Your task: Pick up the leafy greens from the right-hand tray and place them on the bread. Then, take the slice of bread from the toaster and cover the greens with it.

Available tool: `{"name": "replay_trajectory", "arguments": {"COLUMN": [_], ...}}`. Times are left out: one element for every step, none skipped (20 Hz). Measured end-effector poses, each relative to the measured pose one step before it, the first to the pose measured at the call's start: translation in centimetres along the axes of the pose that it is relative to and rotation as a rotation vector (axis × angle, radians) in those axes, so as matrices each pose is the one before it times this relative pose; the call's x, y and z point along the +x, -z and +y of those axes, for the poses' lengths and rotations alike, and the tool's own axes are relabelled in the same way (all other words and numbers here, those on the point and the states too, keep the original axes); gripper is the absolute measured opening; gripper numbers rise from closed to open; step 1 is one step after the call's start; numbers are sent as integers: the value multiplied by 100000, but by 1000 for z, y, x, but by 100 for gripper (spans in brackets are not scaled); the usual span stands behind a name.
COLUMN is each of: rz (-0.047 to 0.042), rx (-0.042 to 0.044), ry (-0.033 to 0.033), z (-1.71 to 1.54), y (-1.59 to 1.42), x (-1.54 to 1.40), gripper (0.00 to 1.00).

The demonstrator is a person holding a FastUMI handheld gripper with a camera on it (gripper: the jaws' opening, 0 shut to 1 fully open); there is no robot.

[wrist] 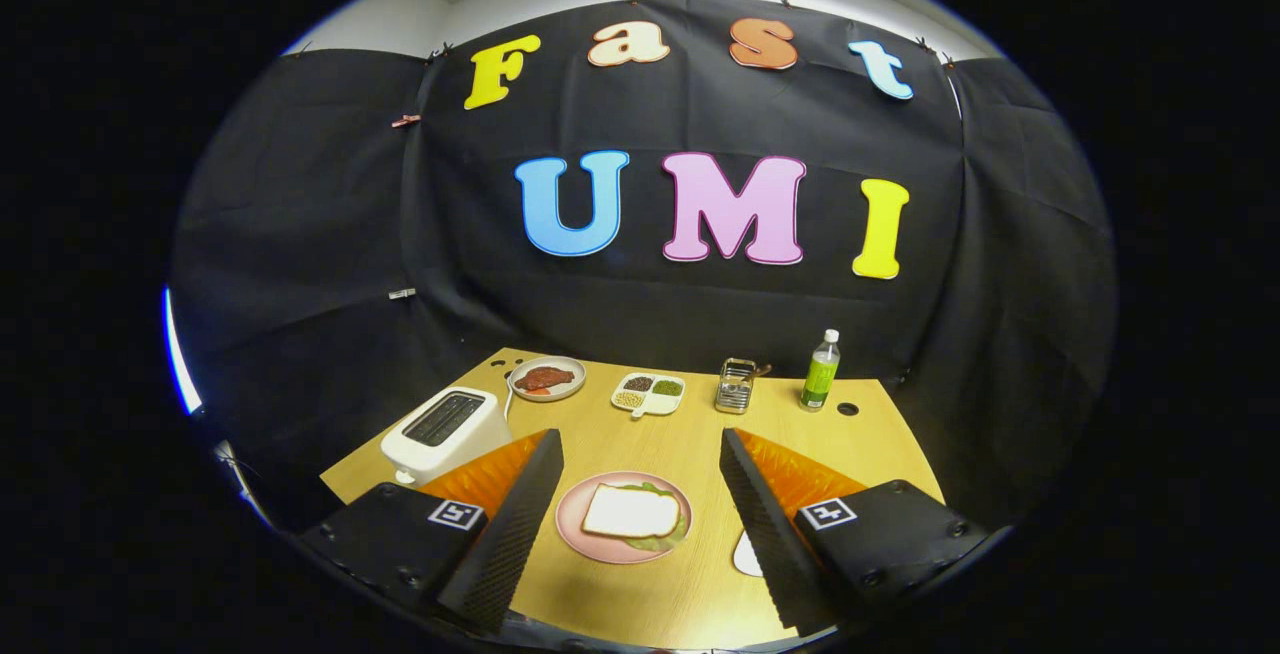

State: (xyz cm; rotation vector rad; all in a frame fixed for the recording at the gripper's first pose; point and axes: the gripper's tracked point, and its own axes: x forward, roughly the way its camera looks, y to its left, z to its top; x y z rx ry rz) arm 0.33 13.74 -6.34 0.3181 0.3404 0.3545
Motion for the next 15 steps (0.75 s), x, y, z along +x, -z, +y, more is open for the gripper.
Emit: {"name": "replay_trajectory", "arguments": {"rz": [204, -143, 220, 284, 130, 298, 245, 361, 4, -46, 155, -45, -206, -367, -313], "rx": [-10, -596, -585, -335, 7, -39, -231, -315, -213, -117, -97, -222, -372, -327, -273], "ry": [74, 422, 272, 90, -119, -234, -19, 214, 4, 274, -108, 191, 362, 201, 33], "z": [-33, -209, -113, 97, 31, 125, 36, -80, -14, 38, 5, -22, -78, -21, -2], "y": [63, 88, 74, 197, 94, 223, 152, 133, 30, 48, -12, 9, -116, -130, -105], "x": [-9, -24, 74, -21, -30, 16, -33, 43, 1, -66, 26, 43, -54, 23, -32], "gripper": [98, 98, 98, 98, 98, 98, 98, 98, 98, 98, 98, 98, 98, 99, 99]}}
